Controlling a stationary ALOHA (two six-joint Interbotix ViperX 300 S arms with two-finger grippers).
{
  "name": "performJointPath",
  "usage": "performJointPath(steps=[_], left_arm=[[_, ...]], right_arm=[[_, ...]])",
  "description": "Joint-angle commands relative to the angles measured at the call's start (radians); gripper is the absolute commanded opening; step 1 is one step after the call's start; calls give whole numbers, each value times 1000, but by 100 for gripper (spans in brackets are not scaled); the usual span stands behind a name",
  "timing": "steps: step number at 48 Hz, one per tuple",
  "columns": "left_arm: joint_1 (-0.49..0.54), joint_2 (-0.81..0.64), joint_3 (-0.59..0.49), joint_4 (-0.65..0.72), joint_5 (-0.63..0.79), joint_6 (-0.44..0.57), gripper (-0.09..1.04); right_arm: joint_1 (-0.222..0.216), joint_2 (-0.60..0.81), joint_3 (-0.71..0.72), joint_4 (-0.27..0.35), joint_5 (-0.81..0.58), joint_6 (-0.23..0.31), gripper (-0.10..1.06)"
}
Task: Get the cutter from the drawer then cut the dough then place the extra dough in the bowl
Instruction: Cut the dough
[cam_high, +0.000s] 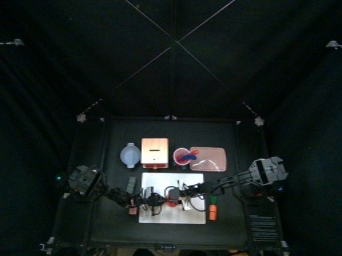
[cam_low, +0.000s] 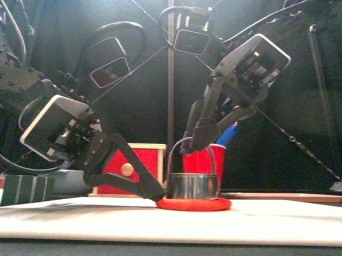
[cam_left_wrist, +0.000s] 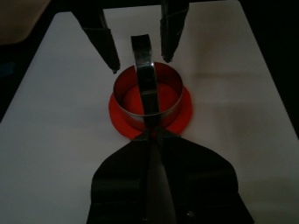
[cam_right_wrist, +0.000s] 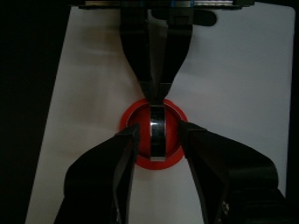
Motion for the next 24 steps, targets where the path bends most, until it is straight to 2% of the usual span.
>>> performJointPath(steps=[1,17,24], left_arm=[[11,0,-21,0,38,-3,57],[15,0,-18,2,57,-3,57],[17,0,-20,0,57,-3,57]], right_arm=[[2,-18,-21,-5,5,5,78],[0,-18,-38,-38,34,6,76],[-2,-17,-40,-43,34,6,67]])
